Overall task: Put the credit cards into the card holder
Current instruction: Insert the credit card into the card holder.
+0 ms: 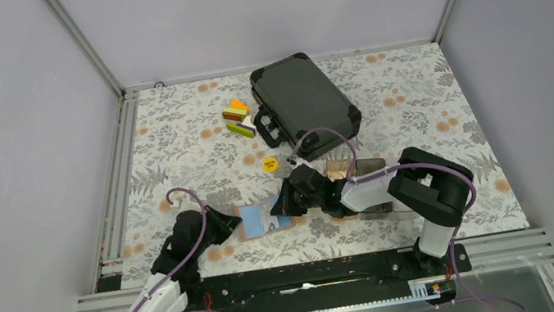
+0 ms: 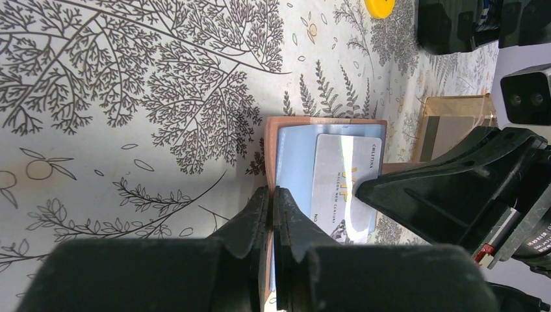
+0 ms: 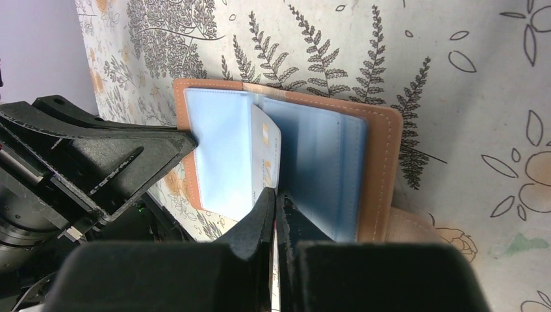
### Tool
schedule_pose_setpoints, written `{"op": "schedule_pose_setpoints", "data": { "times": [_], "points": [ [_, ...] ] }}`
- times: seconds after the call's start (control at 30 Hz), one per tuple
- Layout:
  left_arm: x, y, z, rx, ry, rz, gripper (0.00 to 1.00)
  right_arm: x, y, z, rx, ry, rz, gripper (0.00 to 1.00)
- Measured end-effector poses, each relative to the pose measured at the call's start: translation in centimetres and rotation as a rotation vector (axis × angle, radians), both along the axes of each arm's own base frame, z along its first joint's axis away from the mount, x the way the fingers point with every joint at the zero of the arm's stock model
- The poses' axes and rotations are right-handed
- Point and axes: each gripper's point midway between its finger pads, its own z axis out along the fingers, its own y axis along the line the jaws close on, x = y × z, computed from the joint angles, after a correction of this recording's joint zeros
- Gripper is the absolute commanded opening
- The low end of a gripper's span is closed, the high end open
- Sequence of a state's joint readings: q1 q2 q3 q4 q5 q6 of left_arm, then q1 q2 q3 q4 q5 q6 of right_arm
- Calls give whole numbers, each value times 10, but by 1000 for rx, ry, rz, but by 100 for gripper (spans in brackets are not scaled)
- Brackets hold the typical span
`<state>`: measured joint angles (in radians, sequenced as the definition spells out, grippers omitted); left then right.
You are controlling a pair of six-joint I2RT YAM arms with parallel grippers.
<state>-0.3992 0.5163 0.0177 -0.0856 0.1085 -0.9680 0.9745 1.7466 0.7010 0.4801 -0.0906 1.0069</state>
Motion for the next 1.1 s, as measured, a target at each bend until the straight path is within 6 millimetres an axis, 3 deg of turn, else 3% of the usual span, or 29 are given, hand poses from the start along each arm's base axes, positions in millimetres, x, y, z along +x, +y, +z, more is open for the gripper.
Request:
{"op": "schedule_pose_setpoints", "data": {
  "times": [0.47,0.97,1.1],
  "points": [
    [-1,0,-1,2,3,0,0,-1,1,-5,-10,13,5,0],
    [-2,1,-4,10,14,0,0,-3,26,-11,38,53,24,0],
    [-2,1,-4,10,15,1,11,-3,30,-10,48,58,31,3]
  ]
}}
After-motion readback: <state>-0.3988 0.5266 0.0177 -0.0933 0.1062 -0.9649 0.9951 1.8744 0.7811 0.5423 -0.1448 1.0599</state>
